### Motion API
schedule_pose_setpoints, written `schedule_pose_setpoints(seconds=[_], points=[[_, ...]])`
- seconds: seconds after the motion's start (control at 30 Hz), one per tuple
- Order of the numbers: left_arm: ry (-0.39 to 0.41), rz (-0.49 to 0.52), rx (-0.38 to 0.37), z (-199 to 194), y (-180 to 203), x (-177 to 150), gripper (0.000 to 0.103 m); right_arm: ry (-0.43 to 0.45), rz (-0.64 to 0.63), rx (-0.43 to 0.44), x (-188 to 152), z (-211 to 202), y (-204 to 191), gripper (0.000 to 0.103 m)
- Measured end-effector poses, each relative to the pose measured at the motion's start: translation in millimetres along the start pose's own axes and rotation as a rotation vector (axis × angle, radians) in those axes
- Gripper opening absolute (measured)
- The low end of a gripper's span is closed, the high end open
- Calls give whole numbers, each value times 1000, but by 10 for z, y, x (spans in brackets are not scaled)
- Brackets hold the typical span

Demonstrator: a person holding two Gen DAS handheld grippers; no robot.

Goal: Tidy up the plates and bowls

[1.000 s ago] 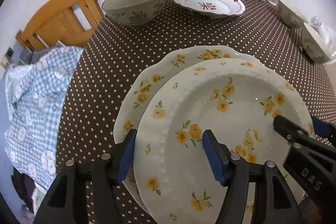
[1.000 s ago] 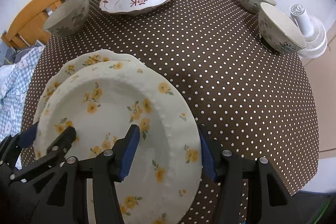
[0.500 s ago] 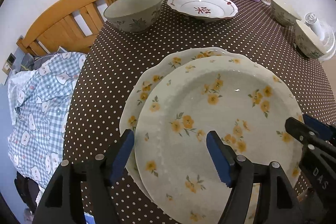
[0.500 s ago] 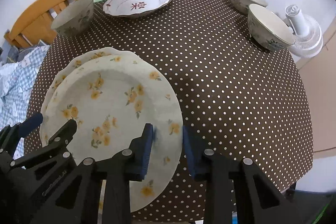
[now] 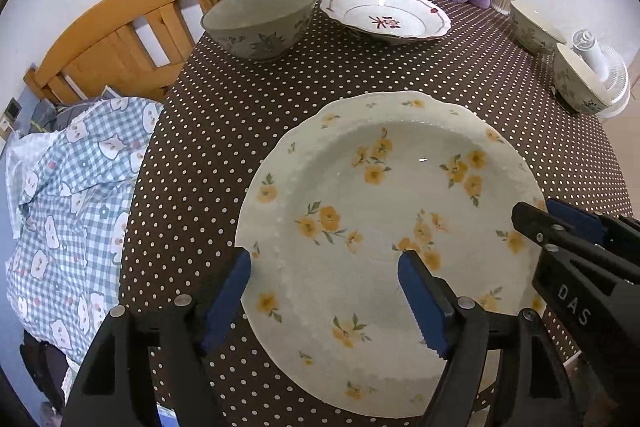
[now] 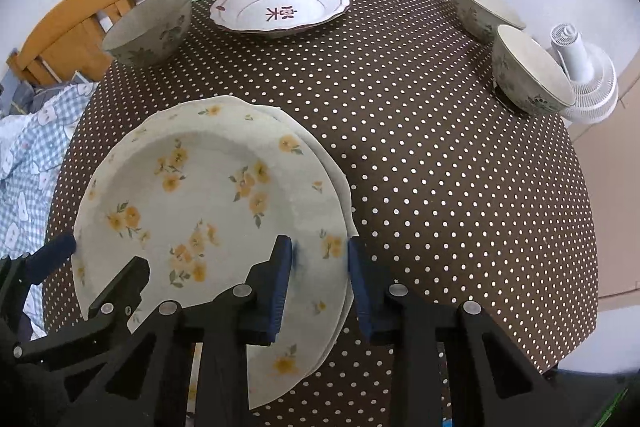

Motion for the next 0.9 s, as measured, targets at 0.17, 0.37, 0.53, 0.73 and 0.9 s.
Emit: schedule_pose_setpoints(seconds=[0.17, 0.37, 0.53, 0.73, 0.9], points=[[26, 26, -26, -88, -2, 68, 89, 17, 29, 17, 35, -114, 21, 35], [76, 87, -67, -288, 38, 167, 96, 109, 49, 5, 129, -437, -4, 71], [116, 99, -103, -486, 55, 306, 98, 151, 67, 16, 248, -642, 3, 72], [164, 73, -115, -654, 115, 522, 98, 201, 51, 25, 449, -833, 73, 72], [190, 32, -106, -689, 201, 749, 98, 195, 14, 71, 728, -878, 124, 72]])
Point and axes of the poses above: each gripper's, at about its wrist camera, not at the fingertips, and z roughly the way its jaws point, y to its right, x to its top, the point moved 6 cm from there along z, roughly the way its jaws point, and after that the axes turned 11 degrees about -y, right-handed, at the moved point
